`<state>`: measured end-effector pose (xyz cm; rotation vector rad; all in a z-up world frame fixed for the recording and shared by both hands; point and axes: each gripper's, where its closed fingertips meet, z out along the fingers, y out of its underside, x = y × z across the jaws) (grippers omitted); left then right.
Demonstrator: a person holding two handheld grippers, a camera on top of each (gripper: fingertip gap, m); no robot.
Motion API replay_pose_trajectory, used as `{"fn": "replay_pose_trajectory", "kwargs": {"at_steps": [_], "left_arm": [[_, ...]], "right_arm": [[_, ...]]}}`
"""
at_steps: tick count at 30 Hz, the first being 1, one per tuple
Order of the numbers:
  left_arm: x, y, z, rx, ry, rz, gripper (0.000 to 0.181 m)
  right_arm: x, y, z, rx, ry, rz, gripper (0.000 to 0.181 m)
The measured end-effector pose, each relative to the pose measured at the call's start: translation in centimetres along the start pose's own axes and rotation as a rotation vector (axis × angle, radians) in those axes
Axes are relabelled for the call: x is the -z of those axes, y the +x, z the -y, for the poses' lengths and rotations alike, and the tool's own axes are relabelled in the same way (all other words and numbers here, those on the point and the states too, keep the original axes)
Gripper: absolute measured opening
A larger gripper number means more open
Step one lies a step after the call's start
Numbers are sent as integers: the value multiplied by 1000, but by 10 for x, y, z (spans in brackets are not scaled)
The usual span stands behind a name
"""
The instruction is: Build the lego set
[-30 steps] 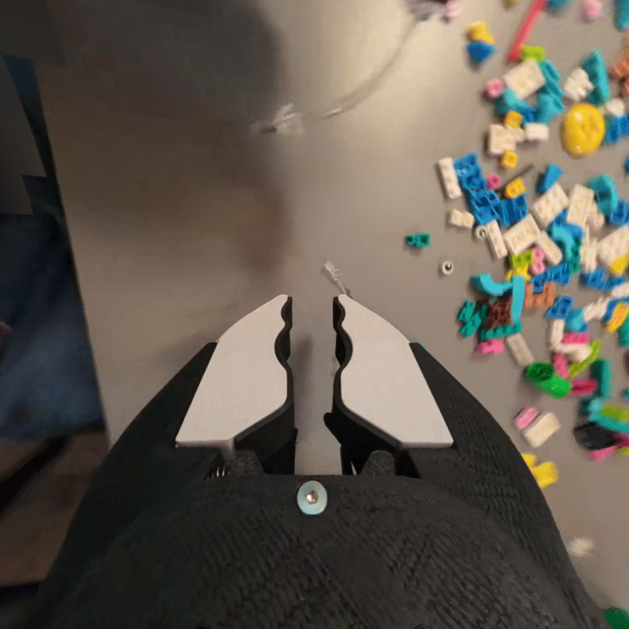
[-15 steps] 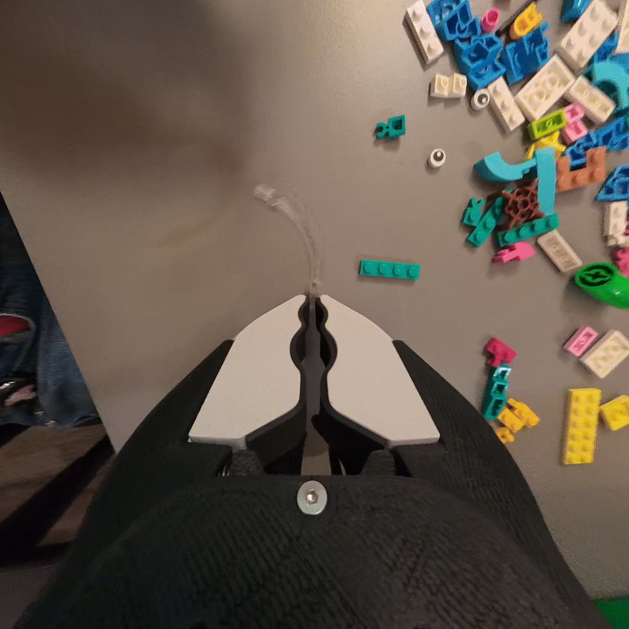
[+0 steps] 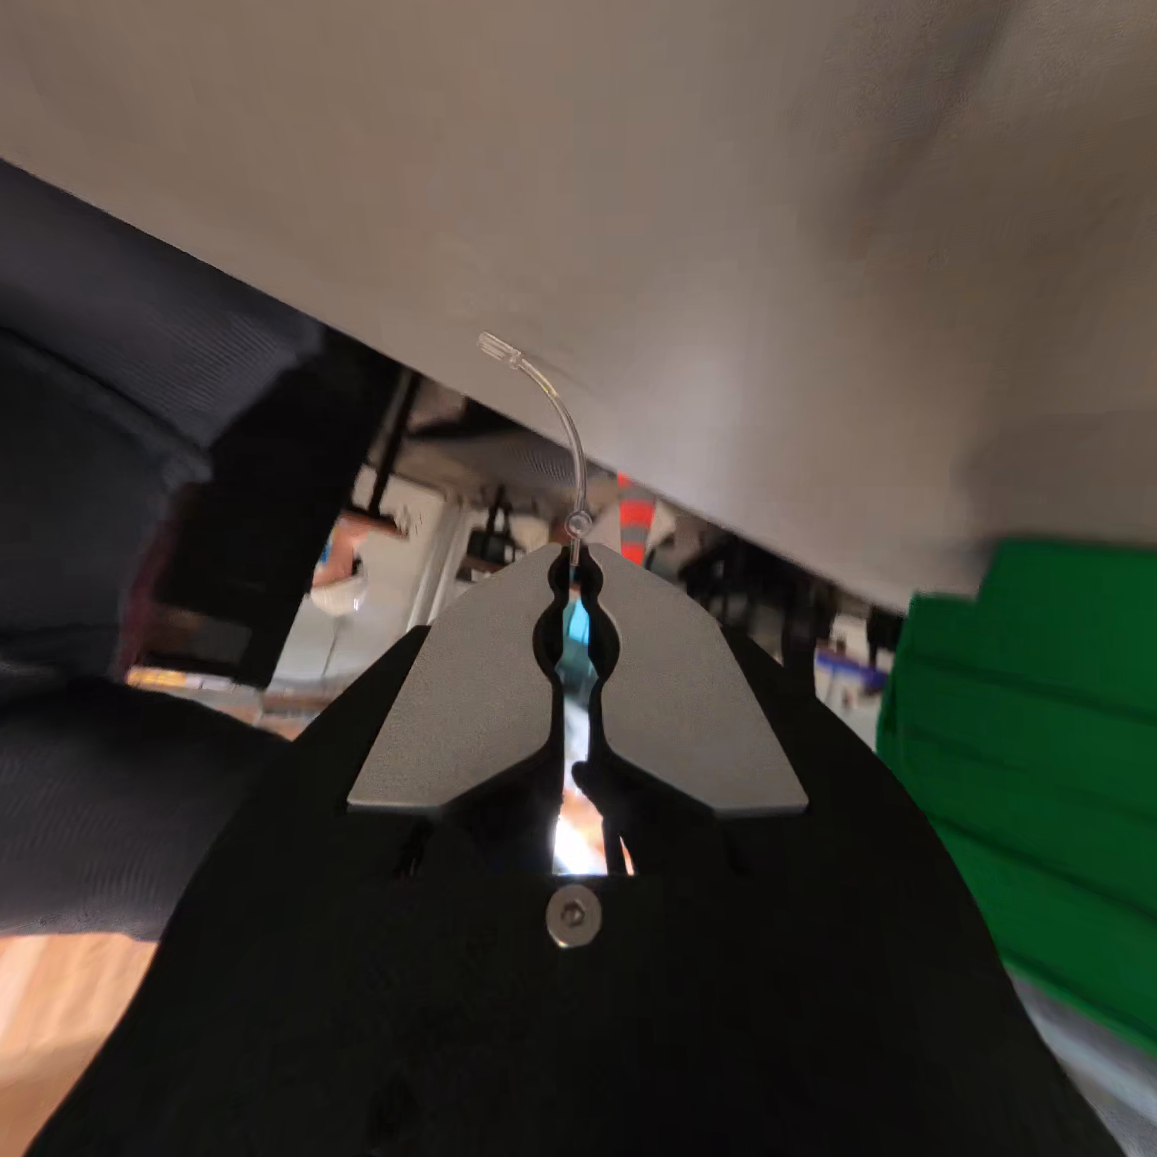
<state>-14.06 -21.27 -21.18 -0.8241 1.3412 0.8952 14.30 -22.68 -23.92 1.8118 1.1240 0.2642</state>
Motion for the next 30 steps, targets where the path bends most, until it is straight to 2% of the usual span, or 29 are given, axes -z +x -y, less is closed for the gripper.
{"fn": "replay_pose_trajectory", "kwargs": {"at_steps": [4,7,12,14,15,17,21,26,30], "left_arm": [[1,-2,-4,22,-9,2,17],[1,-1,-4,29,-9,-4,17],[1,2,-3,29,-6,-18,17],[1,3,-3,34,-7,-23,17],[0,3,-3,37,-7,-27,17],[0,4,-3,44,-6,-33,16],[0,4,-2,38,-2,-30,16],[-1,6,4,17,17,-33,17],[0,7,12,5,41,-36,17]], "right_arm": [[9,4,4,-49,-155,-27,1],[22,13,24,-90,-124,-42,1],[38,31,59,-167,55,-71,2],[42,34,66,-166,139,-84,11],[43,34,68,-157,182,-89,20],[49,34,69,-126,296,-107,28],[71,46,50,-66,614,-307,26],[33,51,34,-37,903,-279,0],[-2,52,40,-46,1009,-248,0]]}}
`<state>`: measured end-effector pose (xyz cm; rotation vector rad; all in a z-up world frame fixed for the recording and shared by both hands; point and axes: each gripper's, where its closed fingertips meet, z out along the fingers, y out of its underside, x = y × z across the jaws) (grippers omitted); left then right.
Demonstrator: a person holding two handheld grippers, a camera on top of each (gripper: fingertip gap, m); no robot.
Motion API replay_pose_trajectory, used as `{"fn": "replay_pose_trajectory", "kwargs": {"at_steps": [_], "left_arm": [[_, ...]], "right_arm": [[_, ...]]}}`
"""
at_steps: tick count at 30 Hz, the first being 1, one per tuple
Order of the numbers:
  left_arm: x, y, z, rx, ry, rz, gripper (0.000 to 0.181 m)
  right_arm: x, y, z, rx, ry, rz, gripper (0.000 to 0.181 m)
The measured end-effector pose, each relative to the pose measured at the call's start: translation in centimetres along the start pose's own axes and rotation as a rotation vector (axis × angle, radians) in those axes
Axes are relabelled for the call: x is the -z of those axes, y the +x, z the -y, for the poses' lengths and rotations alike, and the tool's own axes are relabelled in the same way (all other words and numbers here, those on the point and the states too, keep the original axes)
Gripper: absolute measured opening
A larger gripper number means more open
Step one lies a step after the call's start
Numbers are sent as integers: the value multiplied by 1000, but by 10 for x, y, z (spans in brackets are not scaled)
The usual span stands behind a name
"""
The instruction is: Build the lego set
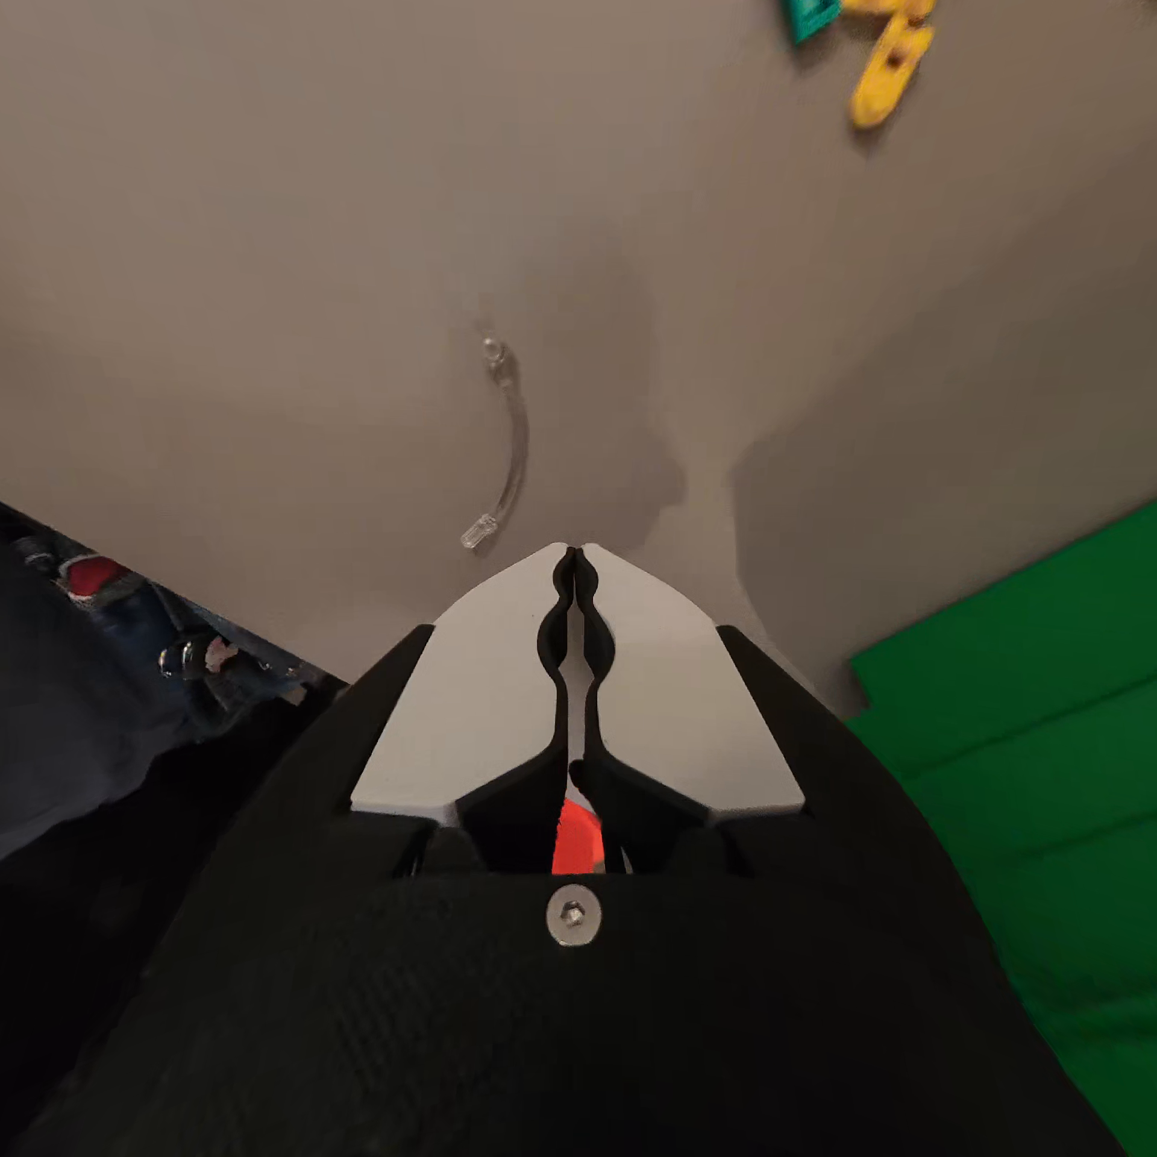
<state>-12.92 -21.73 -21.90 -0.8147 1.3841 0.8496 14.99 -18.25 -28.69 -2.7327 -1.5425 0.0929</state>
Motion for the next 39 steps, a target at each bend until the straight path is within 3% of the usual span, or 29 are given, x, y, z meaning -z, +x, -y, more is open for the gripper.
{"fn": "replay_pose_trajectory", "kwargs": {"at_steps": [4,10,13,15,19,23,27,30,33,36,39], "left_arm": [[1,-2,3,-17,6,13,17],[3,-3,5,-5,16,20,17],[2,-1,6,-3,19,10,17],[1,0,6,0,20,5,17],[1,1,6,5,21,-1,17],[-1,4,4,-1,11,-14,17],[-1,4,3,6,6,-17,17],[-1,5,2,21,9,-22,16],[-1,5,3,23,13,-23,16],[0,3,5,22,22,-13,16],[0,3,8,13,29,-9,17]], "right_arm": [[-6,-13,1,20,83,6,0],[-8,-68,35,119,263,201,0],[1,-70,41,343,352,172,1],[3,-64,36,548,375,111,15],[-6,-46,27,824,295,-7,23],[-8,-48,23,813,222,103,6],[-9,-53,44,742,287,105,0],[-8,-58,60,658,319,97,0],[3,-58,65,742,406,106,1],[3,-55,67,795,453,114,19],[-6,-60,68,798,434,161,23]]}}
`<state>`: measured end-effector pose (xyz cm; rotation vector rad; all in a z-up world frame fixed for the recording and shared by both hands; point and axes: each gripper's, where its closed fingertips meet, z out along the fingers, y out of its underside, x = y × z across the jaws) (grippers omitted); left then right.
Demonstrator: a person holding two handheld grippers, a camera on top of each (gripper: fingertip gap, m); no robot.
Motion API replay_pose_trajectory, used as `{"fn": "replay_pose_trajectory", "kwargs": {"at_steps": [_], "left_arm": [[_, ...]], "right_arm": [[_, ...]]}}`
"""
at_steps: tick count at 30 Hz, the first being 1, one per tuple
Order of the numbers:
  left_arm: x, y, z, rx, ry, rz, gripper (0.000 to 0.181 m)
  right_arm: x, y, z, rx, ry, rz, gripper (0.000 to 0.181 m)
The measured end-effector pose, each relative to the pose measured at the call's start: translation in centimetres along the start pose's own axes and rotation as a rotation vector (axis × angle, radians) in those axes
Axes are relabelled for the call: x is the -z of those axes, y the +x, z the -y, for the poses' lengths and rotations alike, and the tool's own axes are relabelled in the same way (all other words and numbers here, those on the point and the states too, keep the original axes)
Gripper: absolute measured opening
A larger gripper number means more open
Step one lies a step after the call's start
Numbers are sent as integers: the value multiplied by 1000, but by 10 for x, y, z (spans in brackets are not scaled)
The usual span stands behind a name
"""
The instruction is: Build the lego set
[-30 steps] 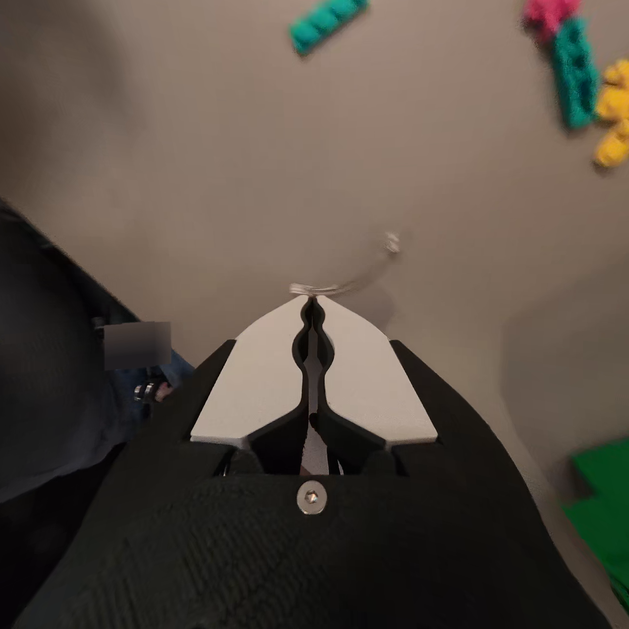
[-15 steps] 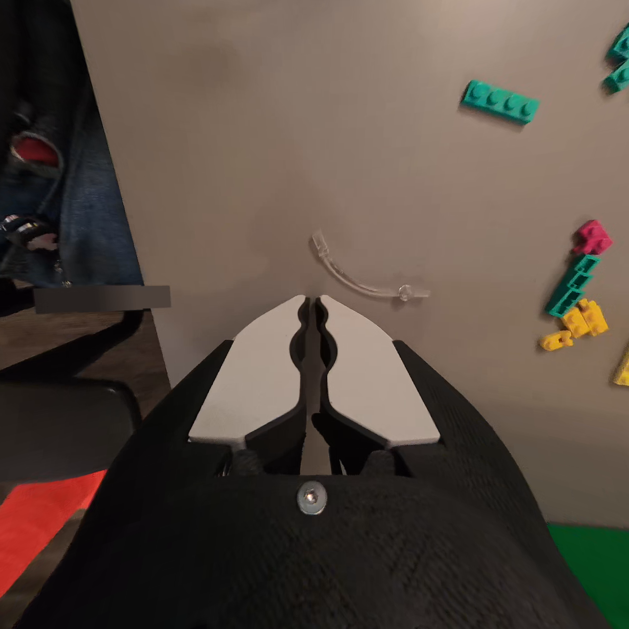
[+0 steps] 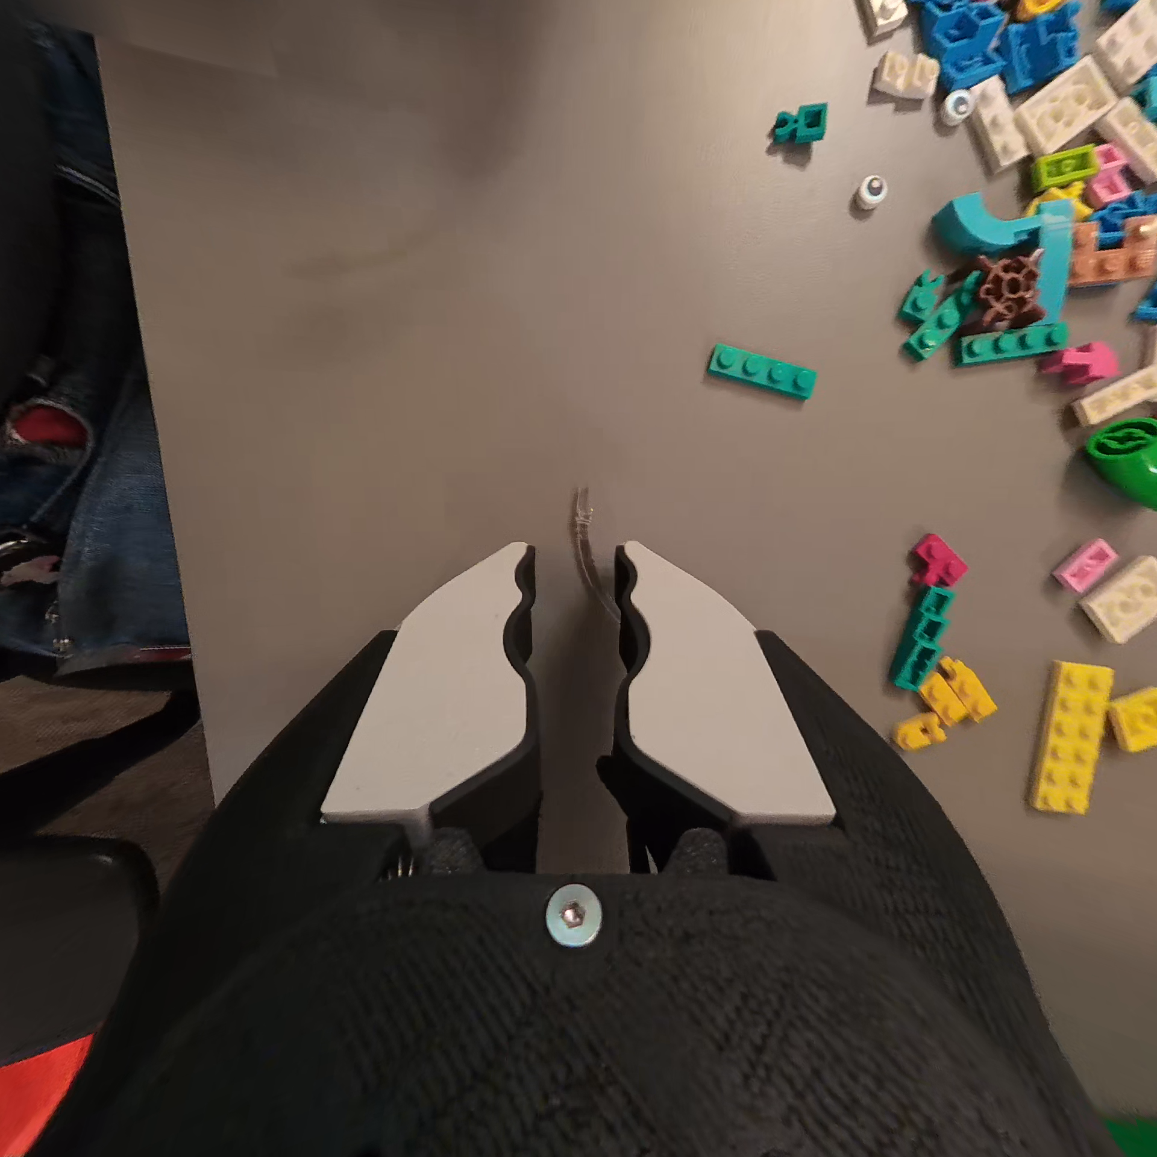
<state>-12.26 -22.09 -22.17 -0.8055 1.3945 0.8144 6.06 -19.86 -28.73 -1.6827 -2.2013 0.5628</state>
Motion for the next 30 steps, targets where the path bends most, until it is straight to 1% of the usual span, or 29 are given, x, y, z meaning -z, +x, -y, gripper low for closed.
{"fn": "replay_pose_trajectory", "kwargs": {"at_steps": [3,7,10,11,14,17,19,22,25,30], "left_arm": [[0,1,1,-7,5,1,17],[1,0,3,-4,13,2,17],[2,-1,8,-8,32,13,17],[2,-2,10,-9,44,21,17],[5,-1,16,-7,85,26,17],[5,4,17,-16,108,9,17],[6,3,16,-25,101,25,17],[6,-3,12,-19,76,60,16],[5,-6,10,4,64,79,16],[5,-10,8,38,63,92,16]], "right_arm": [[-4,0,1,-17,5,34,21],[-6,-3,3,-39,6,65,3],[-9,0,11,-104,17,30,1],[-11,-1,21,-137,64,33,1],[-12,3,65,-222,240,19,1],[-20,3,102,-206,362,-10,1],[-23,1,122,-171,458,-13,1],[-18,0,140,-105,612,-13,1],[-7,-1,148,-26,731,-26,0],[7,-8,158,109,829,-48,0]]}}
